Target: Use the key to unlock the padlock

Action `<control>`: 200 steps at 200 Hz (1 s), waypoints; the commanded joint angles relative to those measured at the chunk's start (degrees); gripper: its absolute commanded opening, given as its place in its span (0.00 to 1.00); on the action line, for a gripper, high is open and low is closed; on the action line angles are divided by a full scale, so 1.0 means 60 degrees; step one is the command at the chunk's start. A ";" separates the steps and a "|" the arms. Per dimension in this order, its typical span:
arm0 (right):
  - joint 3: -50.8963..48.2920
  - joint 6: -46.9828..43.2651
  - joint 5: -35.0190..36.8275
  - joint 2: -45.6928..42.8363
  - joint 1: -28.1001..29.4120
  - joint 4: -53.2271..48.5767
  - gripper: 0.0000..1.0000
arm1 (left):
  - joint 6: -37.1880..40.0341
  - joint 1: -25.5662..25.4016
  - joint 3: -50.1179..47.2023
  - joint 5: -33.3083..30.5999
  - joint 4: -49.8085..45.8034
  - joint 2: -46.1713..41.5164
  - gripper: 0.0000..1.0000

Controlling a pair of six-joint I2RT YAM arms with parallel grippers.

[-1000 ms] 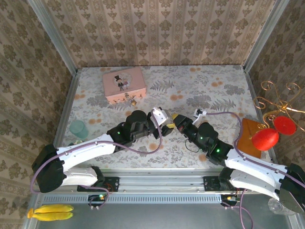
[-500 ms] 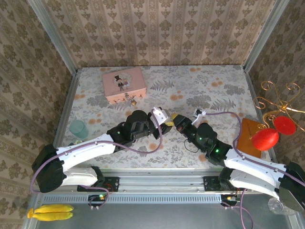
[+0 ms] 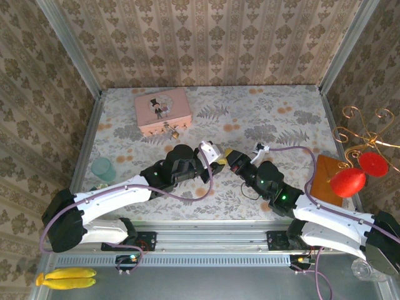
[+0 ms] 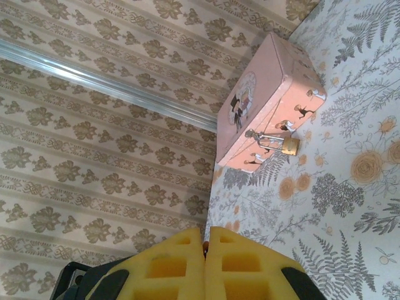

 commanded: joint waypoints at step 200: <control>0.0947 -0.5858 0.0185 -0.1389 0.0229 -0.2584 0.50 | 0.0411 0.0748 0.0411 -0.1006 -0.1090 -0.0713 0.00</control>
